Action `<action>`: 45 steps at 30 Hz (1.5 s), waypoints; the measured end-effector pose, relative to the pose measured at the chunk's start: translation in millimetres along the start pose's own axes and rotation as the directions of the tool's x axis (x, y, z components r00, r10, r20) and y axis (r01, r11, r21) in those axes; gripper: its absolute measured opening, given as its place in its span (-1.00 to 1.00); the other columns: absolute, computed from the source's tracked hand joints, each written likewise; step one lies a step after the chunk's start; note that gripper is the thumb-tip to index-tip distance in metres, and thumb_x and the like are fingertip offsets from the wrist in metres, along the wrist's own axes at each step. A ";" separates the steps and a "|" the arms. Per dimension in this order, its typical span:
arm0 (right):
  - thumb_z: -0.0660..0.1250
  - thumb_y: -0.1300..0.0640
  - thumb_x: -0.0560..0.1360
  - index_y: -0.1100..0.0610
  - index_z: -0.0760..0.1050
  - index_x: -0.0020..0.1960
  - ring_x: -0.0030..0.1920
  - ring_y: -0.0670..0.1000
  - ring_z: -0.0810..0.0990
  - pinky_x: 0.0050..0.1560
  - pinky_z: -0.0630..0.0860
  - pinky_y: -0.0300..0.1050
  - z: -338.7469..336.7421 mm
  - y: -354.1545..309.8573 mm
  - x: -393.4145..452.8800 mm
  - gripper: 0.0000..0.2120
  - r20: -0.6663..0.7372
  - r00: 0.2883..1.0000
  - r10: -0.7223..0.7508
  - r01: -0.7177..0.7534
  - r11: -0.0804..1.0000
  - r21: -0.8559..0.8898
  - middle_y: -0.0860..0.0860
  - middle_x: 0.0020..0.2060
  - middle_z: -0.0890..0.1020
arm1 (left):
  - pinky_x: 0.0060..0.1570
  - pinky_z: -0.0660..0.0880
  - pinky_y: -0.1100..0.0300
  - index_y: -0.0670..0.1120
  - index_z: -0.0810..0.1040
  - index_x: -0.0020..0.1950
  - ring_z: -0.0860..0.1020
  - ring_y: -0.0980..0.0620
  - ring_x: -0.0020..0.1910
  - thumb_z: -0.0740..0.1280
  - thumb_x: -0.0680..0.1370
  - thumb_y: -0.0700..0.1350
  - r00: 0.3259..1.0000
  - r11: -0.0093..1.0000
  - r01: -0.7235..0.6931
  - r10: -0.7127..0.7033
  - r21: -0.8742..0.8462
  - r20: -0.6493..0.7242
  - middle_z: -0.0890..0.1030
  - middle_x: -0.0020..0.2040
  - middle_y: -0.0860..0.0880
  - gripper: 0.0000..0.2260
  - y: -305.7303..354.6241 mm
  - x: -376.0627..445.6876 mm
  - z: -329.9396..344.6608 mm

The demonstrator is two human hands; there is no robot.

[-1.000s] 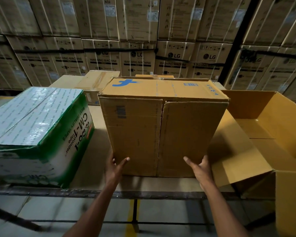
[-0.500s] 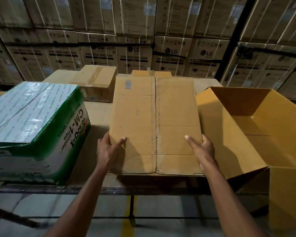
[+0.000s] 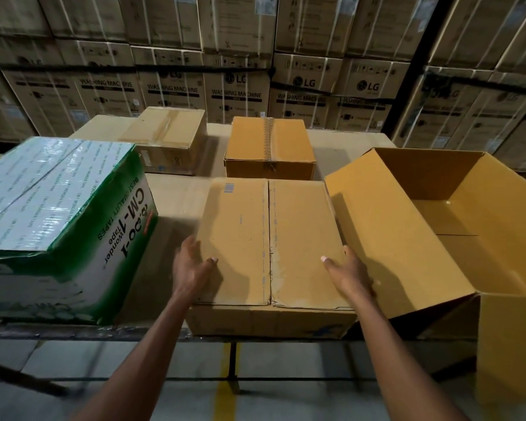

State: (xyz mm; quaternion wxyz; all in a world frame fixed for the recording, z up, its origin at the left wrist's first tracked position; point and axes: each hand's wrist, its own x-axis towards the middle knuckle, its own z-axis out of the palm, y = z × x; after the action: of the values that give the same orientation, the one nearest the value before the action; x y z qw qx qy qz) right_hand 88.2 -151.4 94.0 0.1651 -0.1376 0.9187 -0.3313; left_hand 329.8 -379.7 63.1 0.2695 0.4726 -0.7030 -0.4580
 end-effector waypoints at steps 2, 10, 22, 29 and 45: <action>0.39 -0.15 0.58 -0.02 0.28 0.59 0.48 0.22 0.35 0.46 0.25 0.19 4.3 -3.5 -8.9 -0.34 -0.046 0.992 -0.116 0.104 0.975 -0.197 0.06 0.53 0.39 | 0.36 0.36 -0.32 0.08 0.32 0.55 0.39 -0.13 0.35 0.51 0.49 -0.10 0.995 0.982 -0.078 0.088 0.173 -0.053 0.38 0.41 -0.11 -0.33 10.2 0.1 6.6; 0.36 -0.16 0.60 -0.14 0.43 0.49 0.51 0.06 0.22 0.45 0.18 0.14 41.3 -26.4 -59.3 -0.52 0.143 0.887 -0.439 0.461 0.853 -0.243 -0.07 0.54 0.34 | 0.32 0.23 -0.11 0.12 0.52 0.40 0.41 -0.06 0.37 0.38 0.59 -0.03 0.893 0.842 -0.418 0.310 0.342 0.328 0.51 0.39 0.01 -0.63 49.5 -5.2 58.3; 0.13 -0.42 0.59 -0.25 0.40 0.44 0.58 0.17 0.10 0.43 0.17 0.20 62.0 -23.7 -88.0 -0.50 0.259 0.825 -0.502 0.565 0.725 -0.394 0.00 0.61 0.18 | 0.31 0.31 -0.17 -0.03 0.53 0.39 0.39 -0.21 0.36 0.04 0.69 0.22 0.895 0.827 -0.298 0.069 0.477 0.440 0.48 0.34 -0.13 -0.51 79.2 4.7 94.1; 0.29 -0.13 0.61 -0.09 0.45 0.45 0.51 0.12 0.30 0.38 0.34 0.15 37.2 -31.0 -86.5 -0.58 0.058 0.783 -0.619 0.604 0.736 -0.306 -0.01 0.56 0.31 | -0.01 0.65 0.00 -0.04 0.37 0.44 0.63 -0.07 0.06 0.29 0.62 -0.03 0.927 0.994 -0.108 0.098 0.008 0.361 0.63 0.18 -0.11 -0.61 114.8 -1.7 105.7; 0.41 0.35 0.54 0.13 0.64 0.23 0.38 -0.06 0.41 0.04 0.45 -0.50 -84.3 21.0 -64.1 -0.70 -0.657 0.713 -0.243 0.400 0.911 0.097 0.06 0.56 0.29 | 0.28 0.53 -0.18 0.27 0.07 0.64 0.59 -0.15 0.26 0.06 0.67 0.29 0.597 0.922 -0.326 0.371 -0.208 0.711 0.31 0.59 -0.13 -0.47 214.7 -75.6 195.0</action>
State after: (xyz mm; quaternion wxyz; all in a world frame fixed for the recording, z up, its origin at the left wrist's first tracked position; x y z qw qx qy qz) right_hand 110.1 -65.1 155.1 -0.1987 -0.1565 0.8361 -0.4868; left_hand 112.7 -206.1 175.3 0.0590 0.0921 -0.8162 -0.5673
